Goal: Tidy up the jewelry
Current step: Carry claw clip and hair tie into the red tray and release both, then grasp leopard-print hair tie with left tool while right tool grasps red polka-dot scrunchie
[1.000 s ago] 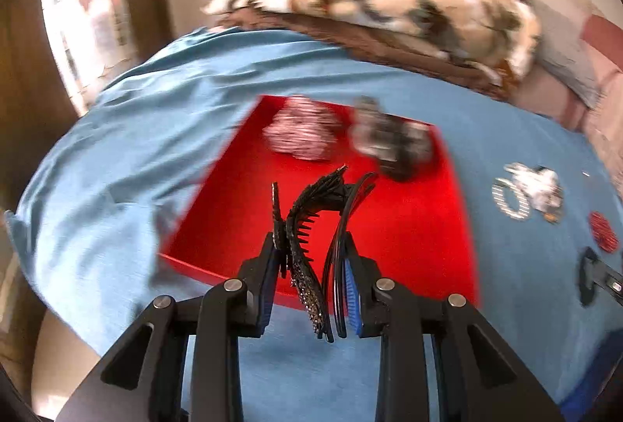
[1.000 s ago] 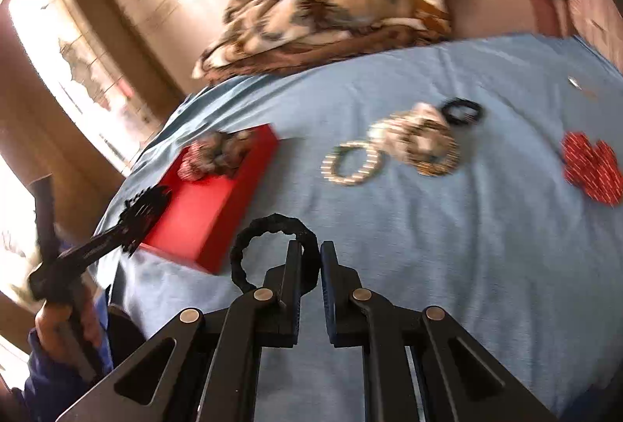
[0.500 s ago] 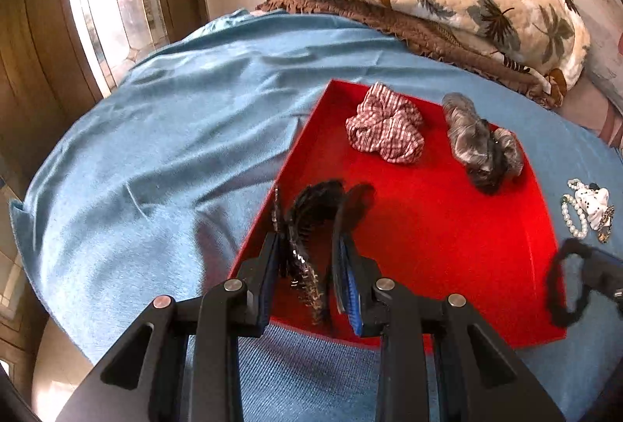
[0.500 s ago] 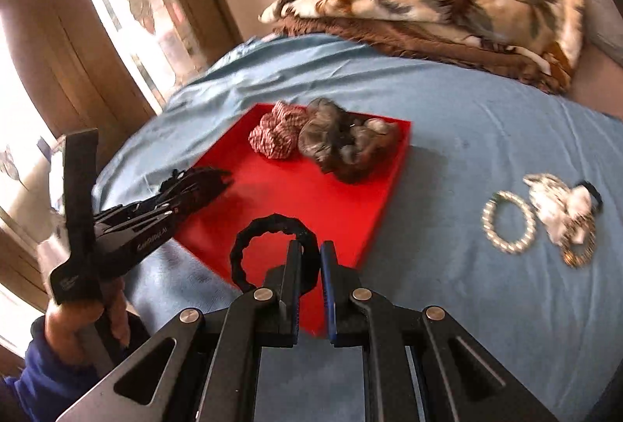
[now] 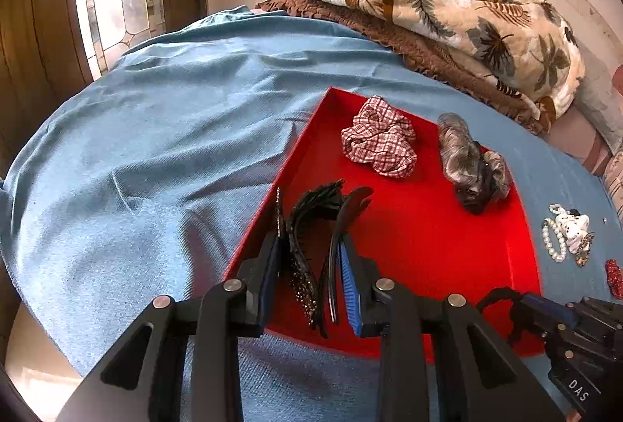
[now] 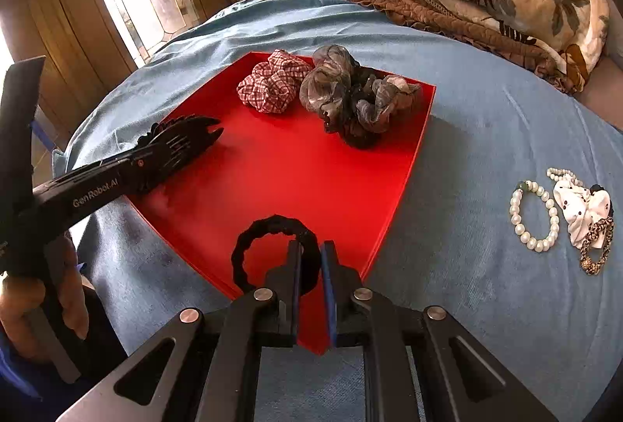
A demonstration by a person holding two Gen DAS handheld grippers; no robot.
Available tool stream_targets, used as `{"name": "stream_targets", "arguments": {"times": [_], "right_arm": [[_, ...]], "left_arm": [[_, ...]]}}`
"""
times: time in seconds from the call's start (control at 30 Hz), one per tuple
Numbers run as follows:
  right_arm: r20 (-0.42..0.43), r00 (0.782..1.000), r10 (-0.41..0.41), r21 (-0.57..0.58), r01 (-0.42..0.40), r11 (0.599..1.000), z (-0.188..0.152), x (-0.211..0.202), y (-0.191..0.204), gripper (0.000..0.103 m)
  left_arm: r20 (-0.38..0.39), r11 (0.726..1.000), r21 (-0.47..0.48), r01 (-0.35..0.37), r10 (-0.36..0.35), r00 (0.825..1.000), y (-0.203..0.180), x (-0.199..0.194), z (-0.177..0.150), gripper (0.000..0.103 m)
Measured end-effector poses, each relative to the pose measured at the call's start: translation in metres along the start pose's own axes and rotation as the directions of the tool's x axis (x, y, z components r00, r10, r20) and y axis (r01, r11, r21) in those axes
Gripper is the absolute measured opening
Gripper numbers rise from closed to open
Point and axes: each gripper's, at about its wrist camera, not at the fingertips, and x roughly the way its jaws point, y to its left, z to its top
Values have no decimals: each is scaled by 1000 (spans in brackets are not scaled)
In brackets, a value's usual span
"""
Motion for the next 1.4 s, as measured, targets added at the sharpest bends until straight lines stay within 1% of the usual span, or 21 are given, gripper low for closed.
{"name": "stream_targets", "arguments": {"times": [0.07,0.1,0.13,0.17,0.2,0.23,0.27,0.37,0.47,0.57,0.63,0.77,0.87,0.97,1.1,1.17,1.3,1.4], "right_arm": [[1,1000,-3,-1,3,1000,0,0,2,12],[4,1000,-5,-3,5,1000,0,0,3,13],[7,1000,-10,-4,10,1000,-1,-1,4,16],[11,1000,-12,-5,12,1000,-1,-2,5,25],[16,1000,-13,-7,13,1000,-1,-3,5,31],[24,1000,-6,-10,6,1000,-2,-5,6,38],[28,1000,-6,-11,6,1000,-2,-7,7,42],[49,999,-16,-26,18,999,-3,-15,9,47],[66,998,-13,-27,15,1000,-5,-25,9,48],[82,997,-9,-10,10,1000,-8,-34,4,50],[89,996,-10,1,10,1000,-11,-39,-2,53],[99,995,-27,16,25,1000,-20,-51,-15,53],[104,993,-53,41,48,998,-30,-60,-33,54],[107,991,-84,83,75,994,-44,-73,-58,54],[100,984,-145,162,128,978,-69,-94,-104,54],[92,980,-179,199,158,967,-81,-105,-126,54],[93,958,-270,297,232,926,-104,-133,-180,54],[107,941,-321,375,261,889,-119,-155,-218,54]], "left_arm": [[10,1000,-1,11,-11,1000,-1,-1,0,31],[18,1000,-1,13,-13,1000,-2,-2,0,34],[31,1000,-2,17,-17,999,-3,-4,0,36],[42,1000,-3,20,-20,999,-3,-6,0,41],[57,1000,-4,24,-24,998,-3,-9,0,46],[73,1000,-6,29,-29,997,-3,-12,0,48],[84,999,-7,32,-31,996,-3,-14,0,50],[111,1000,-3,22,-22,994,-5,-18,0,54],[121,1000,-1,13,-12,993,-6,-19,0,57],[130,1000,0,0,0,992,-7,-20,-1,63],[135,1000,2,-7,7,991,-8,-21,-2,64],[131,1000,5,-11,10,991,-8,-22,-4,66],[129,1000,13,-19,17,992,-11,-23,-7,66],[134,999,33,-29,24,991,-17,-26,-12,66],[153,997,71,-44,33,988,-29,-35,-26,66],[148,994,99,-49,34,988,-38,-41,-32,66],[144,986,166,-17,-8,990,-64,-62,-42,66],[142,970,243,26,-62,988,-98,-80,-42,66]]}}
